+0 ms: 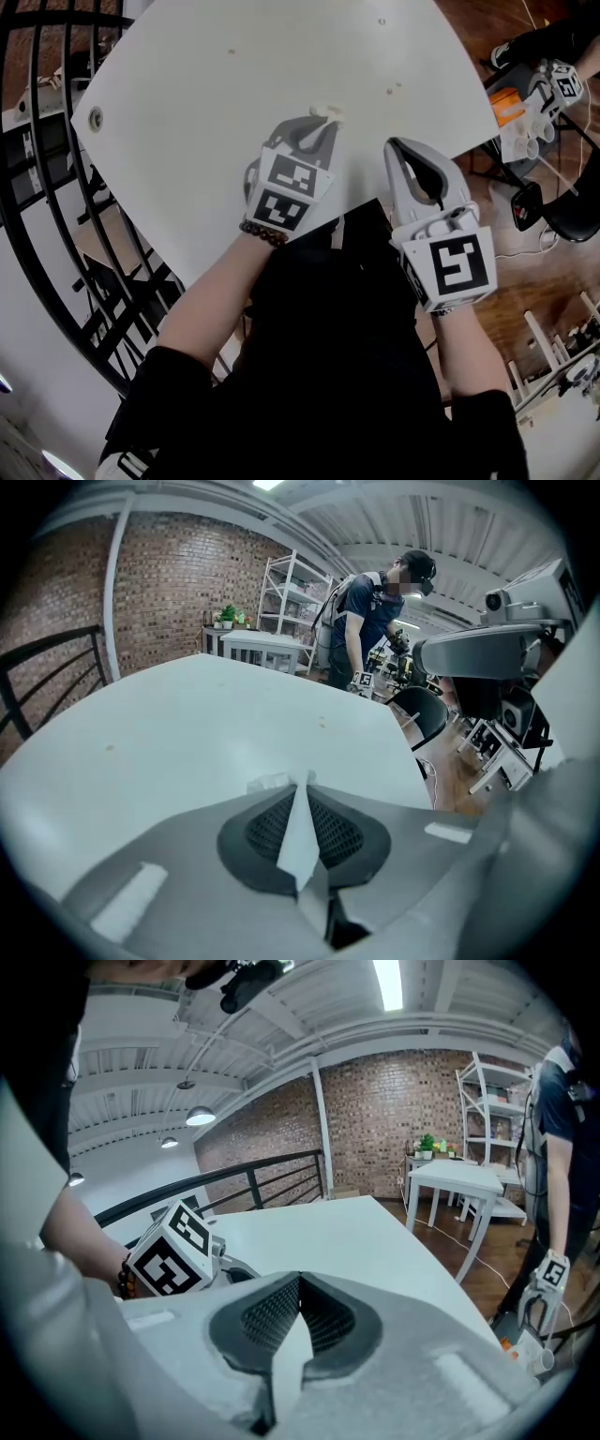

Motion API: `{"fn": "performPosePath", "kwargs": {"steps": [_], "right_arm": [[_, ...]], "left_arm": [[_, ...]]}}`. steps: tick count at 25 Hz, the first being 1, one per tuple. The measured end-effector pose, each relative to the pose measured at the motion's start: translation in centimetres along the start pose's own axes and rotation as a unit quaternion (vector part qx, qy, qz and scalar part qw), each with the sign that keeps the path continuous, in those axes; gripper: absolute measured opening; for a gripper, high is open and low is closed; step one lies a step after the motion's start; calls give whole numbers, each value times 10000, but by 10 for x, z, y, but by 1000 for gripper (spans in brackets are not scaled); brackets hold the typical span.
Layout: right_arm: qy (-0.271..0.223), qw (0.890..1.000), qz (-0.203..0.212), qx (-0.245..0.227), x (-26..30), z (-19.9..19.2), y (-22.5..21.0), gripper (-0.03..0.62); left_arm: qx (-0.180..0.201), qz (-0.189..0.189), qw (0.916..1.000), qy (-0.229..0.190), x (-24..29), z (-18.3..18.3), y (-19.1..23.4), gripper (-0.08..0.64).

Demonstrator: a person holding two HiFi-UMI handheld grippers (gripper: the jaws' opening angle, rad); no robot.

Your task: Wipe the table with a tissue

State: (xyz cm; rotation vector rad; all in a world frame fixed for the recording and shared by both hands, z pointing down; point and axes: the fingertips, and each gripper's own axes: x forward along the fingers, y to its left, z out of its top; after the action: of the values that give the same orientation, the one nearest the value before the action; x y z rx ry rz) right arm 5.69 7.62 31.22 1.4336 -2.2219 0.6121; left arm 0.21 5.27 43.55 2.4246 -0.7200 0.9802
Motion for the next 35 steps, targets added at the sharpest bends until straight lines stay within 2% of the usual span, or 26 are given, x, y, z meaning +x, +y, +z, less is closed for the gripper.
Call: {"fn": "performPosePath", "kwargs": {"steps": [9, 16, 19, 26, 31, 35], "right_arm": [[43, 9993, -357, 44, -18, -12, 17, -12], [-136, 9988, -469, -68, -29, -1, 31, -12], [-251, 9988, -400, -107, -29, 3, 31, -12], [-175, 9995, -197, -165, -22, 3, 19, -12], [-214, 9990, 257, -282, -14, 8, 13, -12], [-139, 9985, 436, -303, -11, 10, -1, -12]], "left_arm": [[137, 43, 9999, -25, 7, 7, -2, 22], [231, 92, 9997, -35, 5, 7, -3, 23], [249, 111, 9996, 2, 6, 7, -4, 22], [170, 257, 9995, 105, 9, 8, -2, 21], [19, 437, 9989, 173, 11, 11, 1, 23], [-138, 553, 9981, 220, 14, 12, 3, 23]]}}
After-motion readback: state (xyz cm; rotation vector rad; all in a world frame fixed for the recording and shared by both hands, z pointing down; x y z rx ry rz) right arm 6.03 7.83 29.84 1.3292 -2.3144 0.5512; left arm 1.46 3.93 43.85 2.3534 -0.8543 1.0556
